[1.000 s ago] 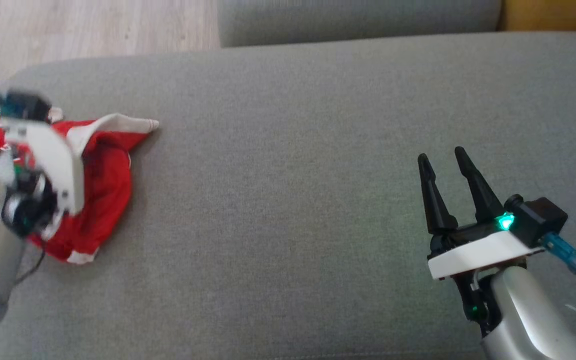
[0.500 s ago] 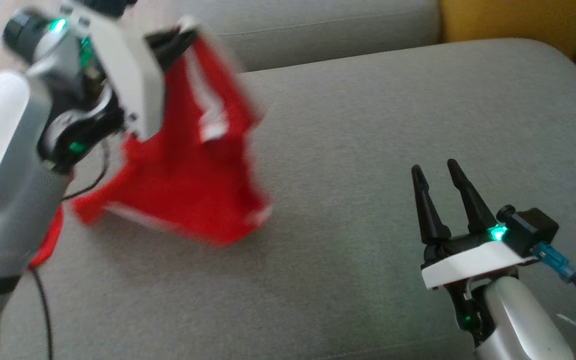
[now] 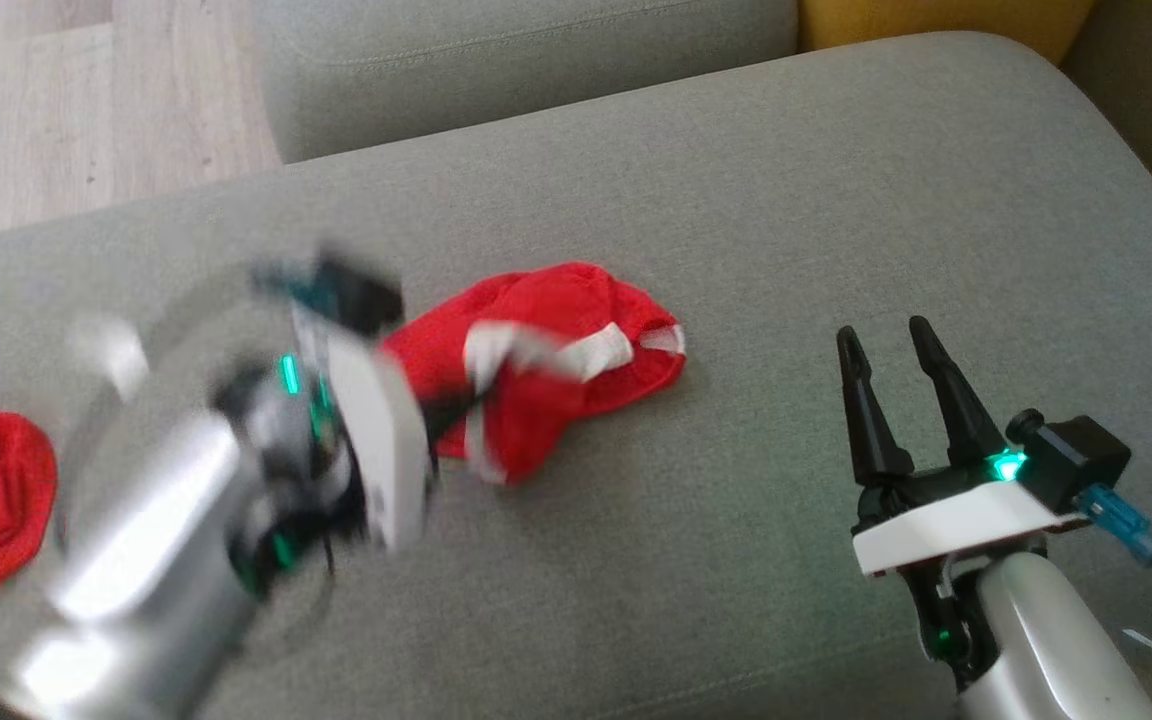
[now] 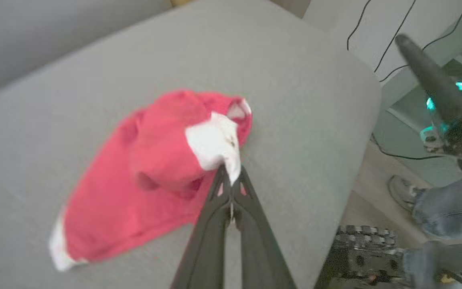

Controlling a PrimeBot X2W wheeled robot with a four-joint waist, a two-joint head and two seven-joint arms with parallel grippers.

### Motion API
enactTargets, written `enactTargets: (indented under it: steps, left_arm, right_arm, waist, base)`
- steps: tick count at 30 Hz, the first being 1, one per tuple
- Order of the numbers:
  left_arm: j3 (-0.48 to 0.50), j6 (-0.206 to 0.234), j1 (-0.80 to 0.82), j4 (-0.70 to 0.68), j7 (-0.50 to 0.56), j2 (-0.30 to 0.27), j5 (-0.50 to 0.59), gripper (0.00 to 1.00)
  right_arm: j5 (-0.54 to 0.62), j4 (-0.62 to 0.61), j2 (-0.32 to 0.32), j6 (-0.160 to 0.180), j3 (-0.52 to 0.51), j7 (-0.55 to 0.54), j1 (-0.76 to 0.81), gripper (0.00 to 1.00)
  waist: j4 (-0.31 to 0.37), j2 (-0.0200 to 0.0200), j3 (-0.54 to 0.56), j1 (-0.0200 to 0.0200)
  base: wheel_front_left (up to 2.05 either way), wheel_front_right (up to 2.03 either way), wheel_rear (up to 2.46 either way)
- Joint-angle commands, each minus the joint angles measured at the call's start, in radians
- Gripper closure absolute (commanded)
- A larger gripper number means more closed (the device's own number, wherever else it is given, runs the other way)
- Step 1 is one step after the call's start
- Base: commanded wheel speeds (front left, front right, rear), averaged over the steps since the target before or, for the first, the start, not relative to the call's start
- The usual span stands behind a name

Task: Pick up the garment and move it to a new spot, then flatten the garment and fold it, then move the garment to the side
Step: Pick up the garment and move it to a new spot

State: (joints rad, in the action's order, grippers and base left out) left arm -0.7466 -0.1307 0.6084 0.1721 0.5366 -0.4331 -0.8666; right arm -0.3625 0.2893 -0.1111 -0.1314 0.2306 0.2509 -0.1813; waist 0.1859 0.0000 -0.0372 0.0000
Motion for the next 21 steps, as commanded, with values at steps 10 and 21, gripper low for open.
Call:
enactTargets:
  steps: [10,21]
  left_arm:
    - [-0.002,0.000,-0.087,0.218,-0.349,0.014,0.014,0.00]
    - [0.178,0.298,-0.195,0.019,-0.729,-0.054,0.147,0.00]
  right_arm:
    - [-0.014,-0.021,-0.020,0.001,0.036,0.011,-0.028,0.00]
    - [-0.018,-0.033,-0.027,0.001,0.022,0.011,0.011,0.00]
  waist:
    - [-0.049,0.0000,-0.003,0.0000]
    - [-0.105,0.0000,0.026,0.0000]
  base:
    - [0.00,0.00,0.00]
    - [0.00,0.00,0.00]
